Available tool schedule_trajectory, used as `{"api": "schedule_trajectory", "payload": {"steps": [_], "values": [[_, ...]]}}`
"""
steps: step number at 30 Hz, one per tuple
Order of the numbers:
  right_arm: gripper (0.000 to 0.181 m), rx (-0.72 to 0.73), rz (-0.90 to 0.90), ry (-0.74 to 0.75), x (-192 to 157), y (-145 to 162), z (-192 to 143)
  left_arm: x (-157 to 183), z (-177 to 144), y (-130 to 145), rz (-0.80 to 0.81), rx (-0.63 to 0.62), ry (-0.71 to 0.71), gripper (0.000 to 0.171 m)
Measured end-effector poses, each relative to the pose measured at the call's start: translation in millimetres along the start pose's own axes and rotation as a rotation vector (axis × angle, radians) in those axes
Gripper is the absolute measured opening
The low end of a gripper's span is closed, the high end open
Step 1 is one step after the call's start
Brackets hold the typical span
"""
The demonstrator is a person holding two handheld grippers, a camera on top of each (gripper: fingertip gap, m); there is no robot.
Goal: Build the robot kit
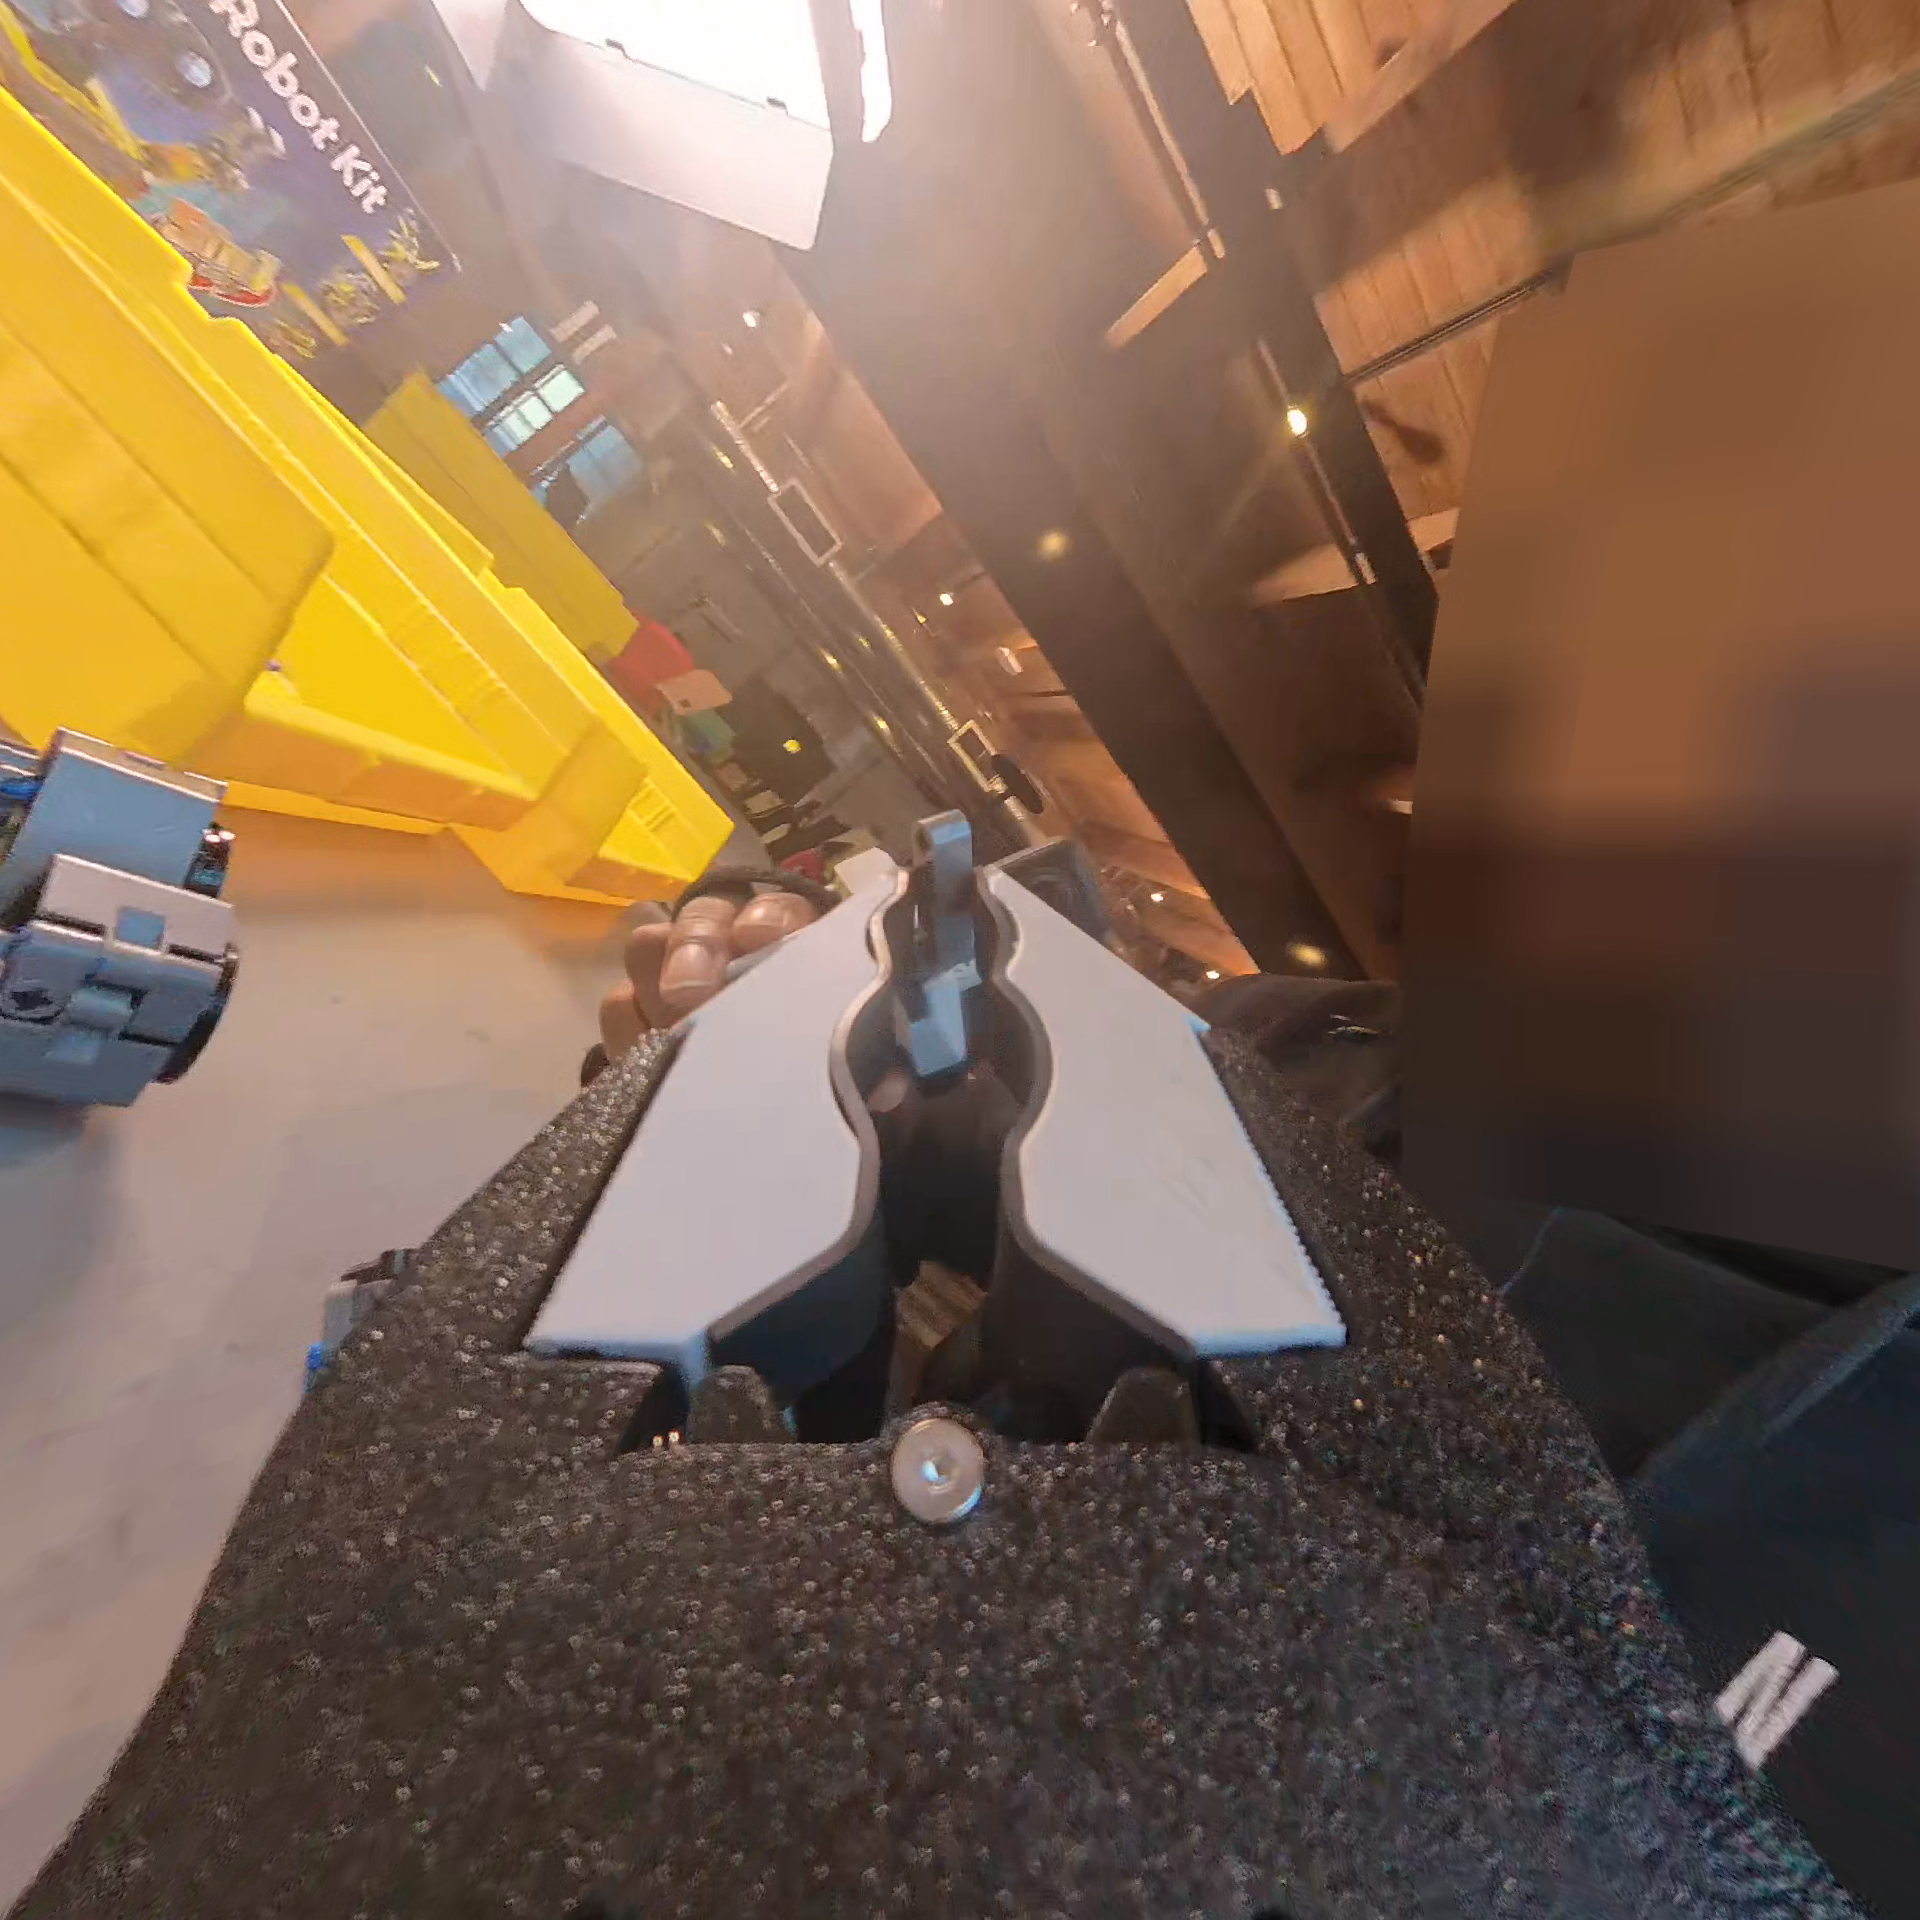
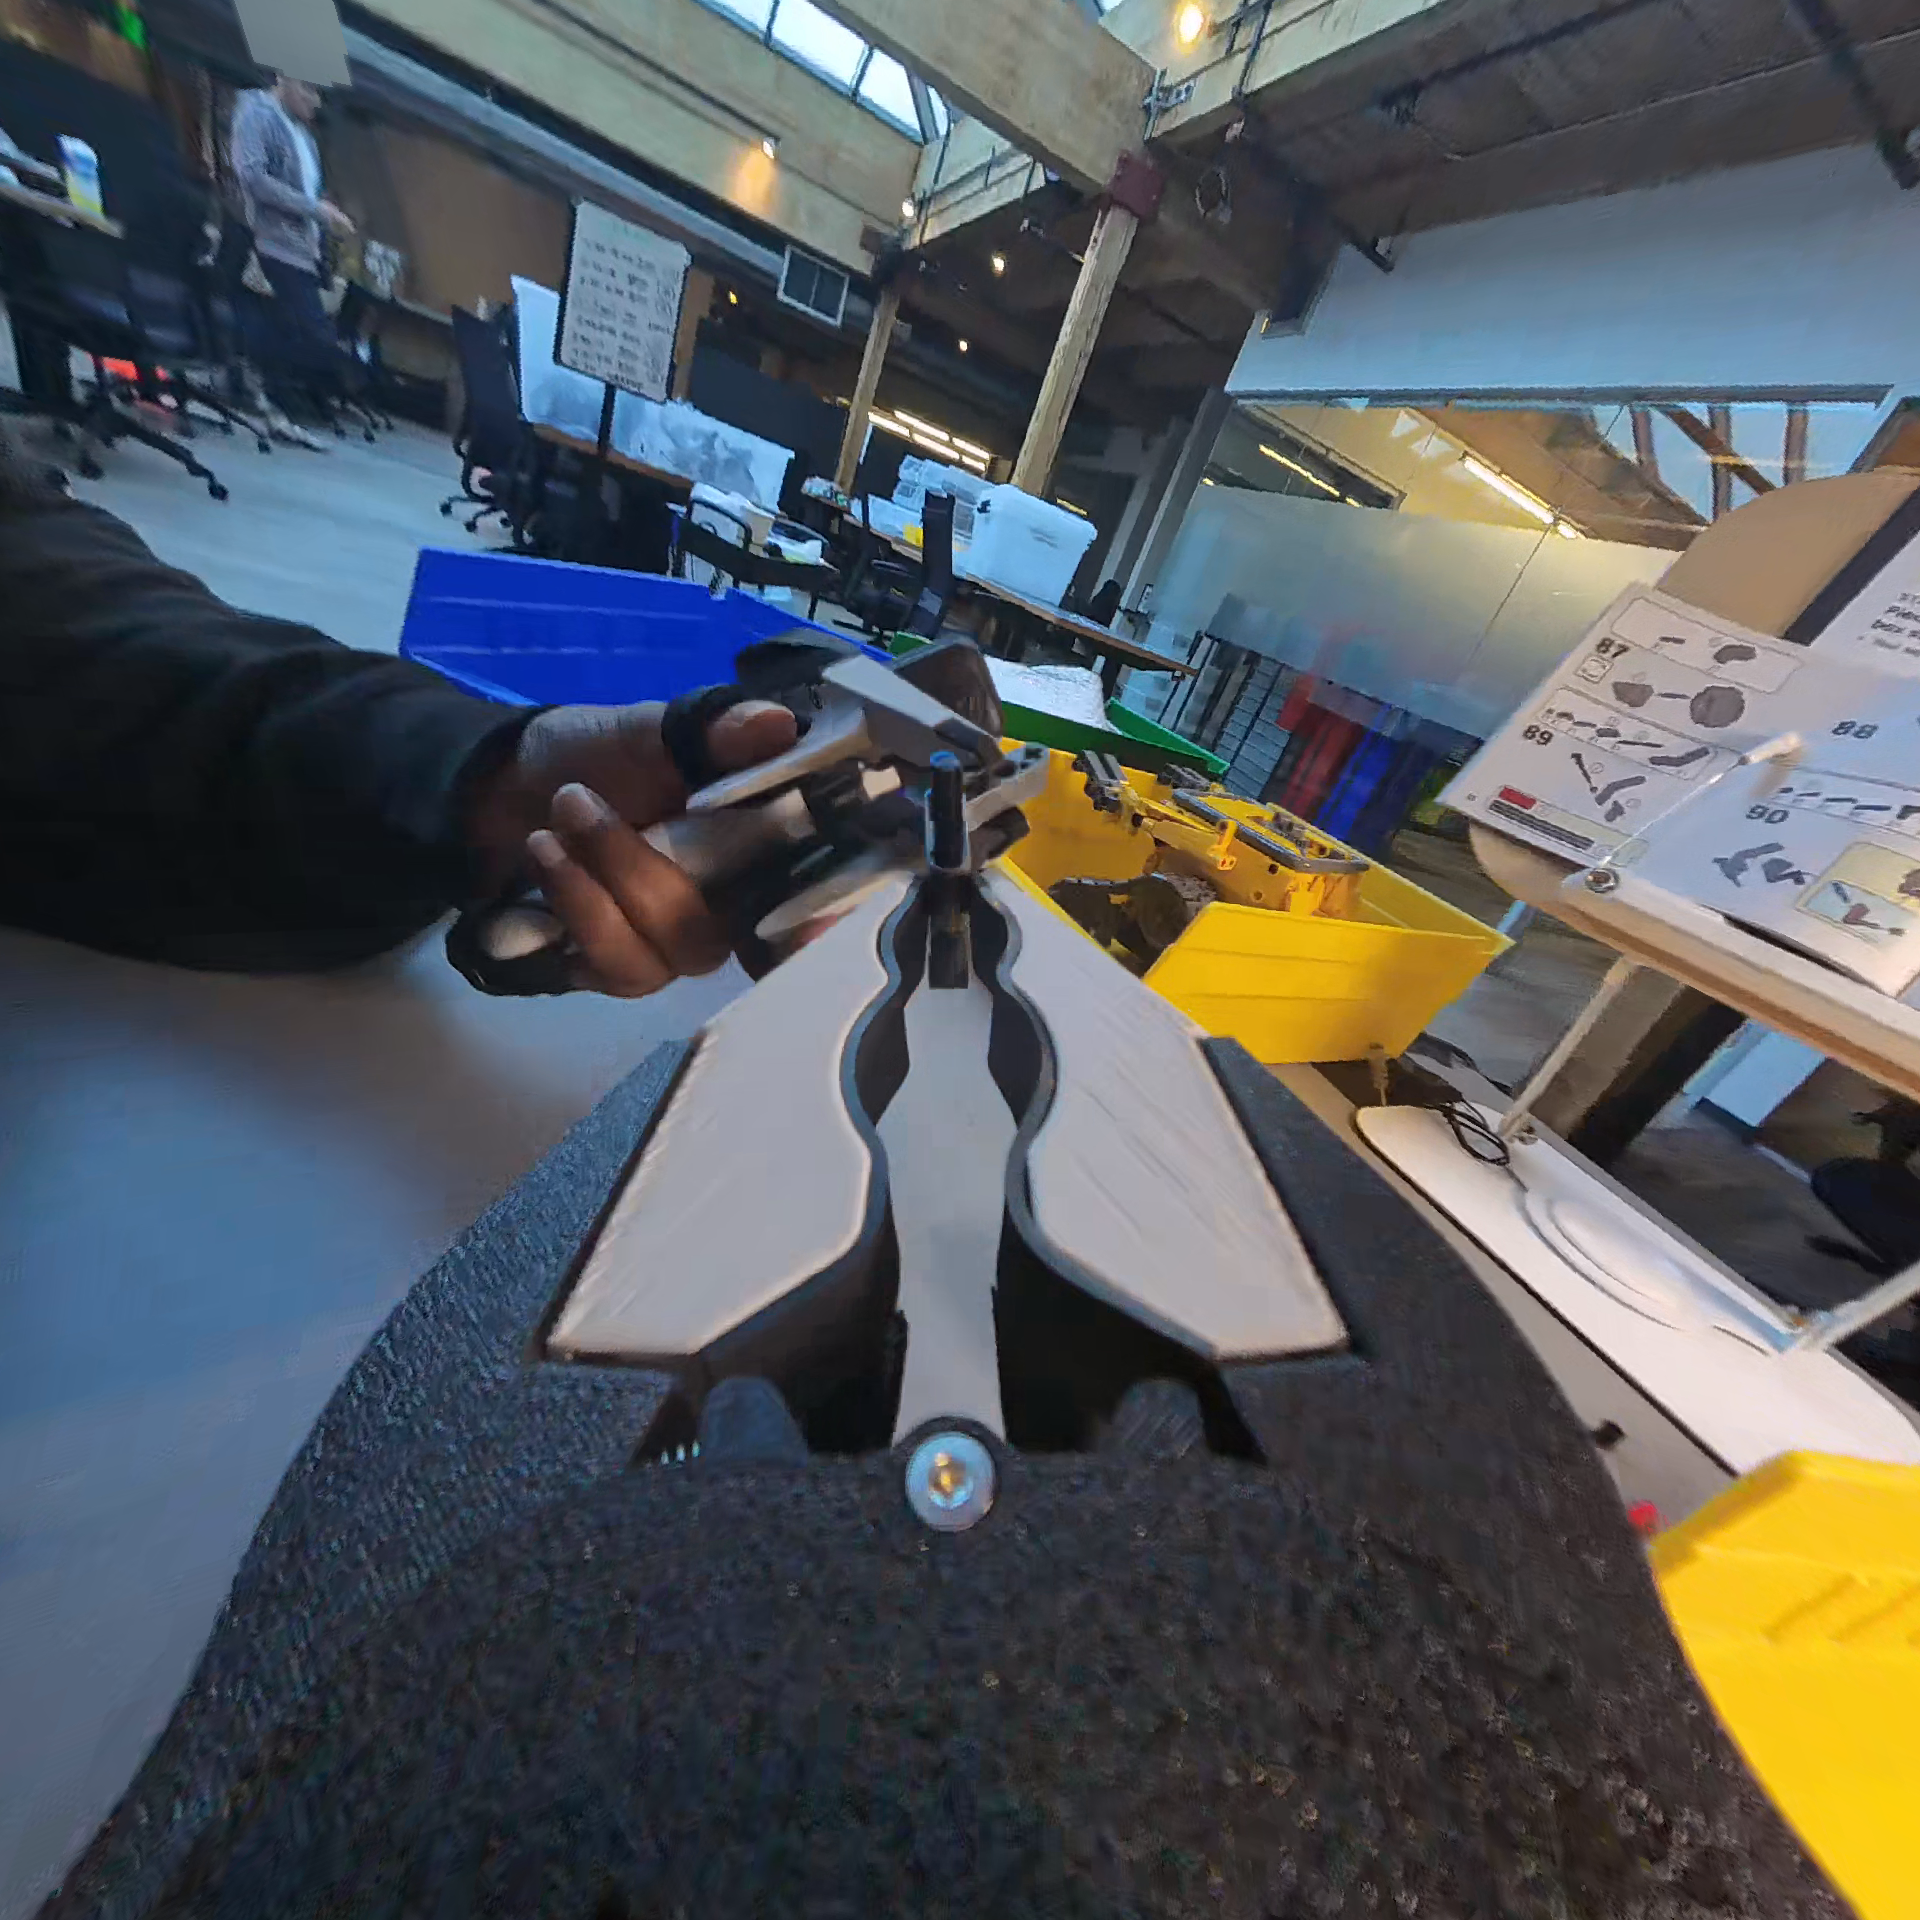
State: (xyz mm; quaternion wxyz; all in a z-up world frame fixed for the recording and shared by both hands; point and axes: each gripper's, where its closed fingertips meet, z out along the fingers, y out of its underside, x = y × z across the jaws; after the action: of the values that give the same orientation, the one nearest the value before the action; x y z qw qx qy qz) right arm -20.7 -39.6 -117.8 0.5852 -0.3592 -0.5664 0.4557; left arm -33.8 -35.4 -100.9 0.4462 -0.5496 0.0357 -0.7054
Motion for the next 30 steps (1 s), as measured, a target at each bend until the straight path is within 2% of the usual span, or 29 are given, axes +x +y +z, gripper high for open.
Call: {"api": "schedule_trajectory", "payload": {"steps": [3, 7, 10, 13, 15, 16, 19, 22, 25, 30], "values": [[0.006, -0.108, -0.063, 0.002, 0.0, 21.2, 3.5, -16.0, -4.3, 4.1, 0.104, -0.056, -0.149, 0.01], [0.009, -0.291, -0.067, -0.026, -3.4, 54.5, 6.0, -40.2, -15.9, 11.7, 0.29, -0.209, -0.398, 0.01], [0.017, -0.337, -0.078, -0.039, -7.0, 60.8, 6.5, -51.2, -26.9, 16.0, 0.388, -0.317, -0.538, 0.009], [0.017, -0.394, -0.094, -0.082, -17.1, 68.9, 10.4, -57.9, -30.2, 24.7, 0.397, -0.377, -0.598, 0.009], [0.006, -0.443, -0.127, -0.081, -20.0, 76.3, 12.8, -63.4, -33.2, 29.3, 0.406, -0.404, -0.631, 0.01], [0.006, -0.462, -0.128, -0.08, -20.5, 79.3, 13.9, -65.1, -34.7, 29.5, 0.411, -0.404, -0.641, 0.01], [0.005, -0.465, 0.002, -0.079, -20.6, 80.2, 18.3, -65.1, -37.6, 26.6, 0.403, -0.384, -0.628, 0.01], [0.005, -0.448, 0.15, -0.073, -20.9, 78.6, 23.0, -60.1, -38.7, 25.5, 0.375, -0.374, -0.575, 0.021], [0.005, -0.458, 0.229, -0.08, -26.3, 79.8, 27.2, -66.1, -45.8, 26.0, 0.379, -0.387, -0.603, 0.012], [0.005, -0.621, 0.153, -0.11, -40.5, 103.7, 27.2, -83.9, -56.4, 42.7, 0.389, -0.523, -0.71, 0.01]]}}
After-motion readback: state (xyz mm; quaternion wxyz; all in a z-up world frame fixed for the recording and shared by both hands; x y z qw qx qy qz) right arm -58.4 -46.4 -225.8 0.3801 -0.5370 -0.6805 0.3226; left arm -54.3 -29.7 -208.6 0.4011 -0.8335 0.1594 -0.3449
